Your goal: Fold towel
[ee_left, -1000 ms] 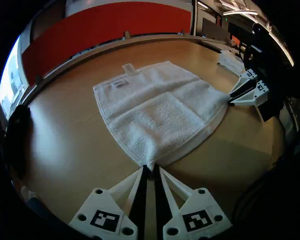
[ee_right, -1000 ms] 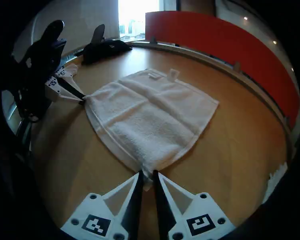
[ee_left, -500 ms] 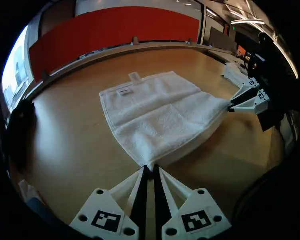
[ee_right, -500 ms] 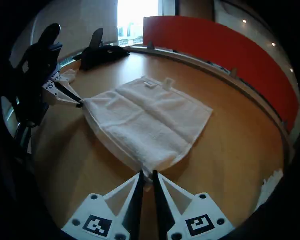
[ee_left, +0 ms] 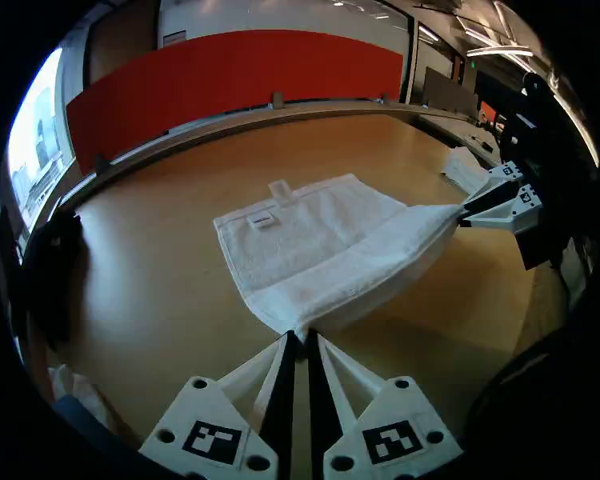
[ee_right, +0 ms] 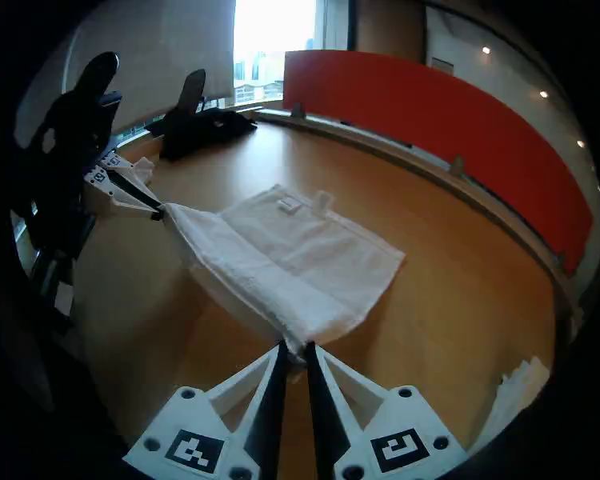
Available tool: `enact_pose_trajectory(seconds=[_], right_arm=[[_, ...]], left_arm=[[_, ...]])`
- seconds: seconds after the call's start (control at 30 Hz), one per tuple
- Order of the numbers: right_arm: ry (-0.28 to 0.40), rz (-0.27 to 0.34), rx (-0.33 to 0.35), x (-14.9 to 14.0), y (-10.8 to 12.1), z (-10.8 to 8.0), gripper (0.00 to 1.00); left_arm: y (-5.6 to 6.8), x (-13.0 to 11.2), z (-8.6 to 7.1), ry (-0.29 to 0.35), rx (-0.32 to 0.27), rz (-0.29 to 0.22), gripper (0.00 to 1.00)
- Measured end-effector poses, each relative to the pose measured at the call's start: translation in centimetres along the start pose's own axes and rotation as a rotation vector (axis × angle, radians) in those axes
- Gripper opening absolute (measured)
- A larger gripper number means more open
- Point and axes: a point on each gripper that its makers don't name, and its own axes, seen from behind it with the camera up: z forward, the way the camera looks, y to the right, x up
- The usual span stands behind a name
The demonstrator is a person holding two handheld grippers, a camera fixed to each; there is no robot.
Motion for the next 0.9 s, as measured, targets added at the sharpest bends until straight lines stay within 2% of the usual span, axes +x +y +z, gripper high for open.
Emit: enact_pose_trajectory(seconds=[0.27,0.57,0.9], right_arm=[[0.007,-0.003,-0.002,1.1,-0.1,-2.1,0.17],[0.009,0.003,-0.009,1.9,0.0,-4.0,0.17],[0.008,0.018,0.007,2.4,-0.2,-5.6,0.17]], left_arm=[[0.6,1.6,-2.0,0.005,-0.005,-0.008,0.1],[1.4,3.2,-3.8,0.02,-0.017,-0.048,0.1],[2.0,4.0,-5.4,0.02,-0.035,-0.05,0.1]])
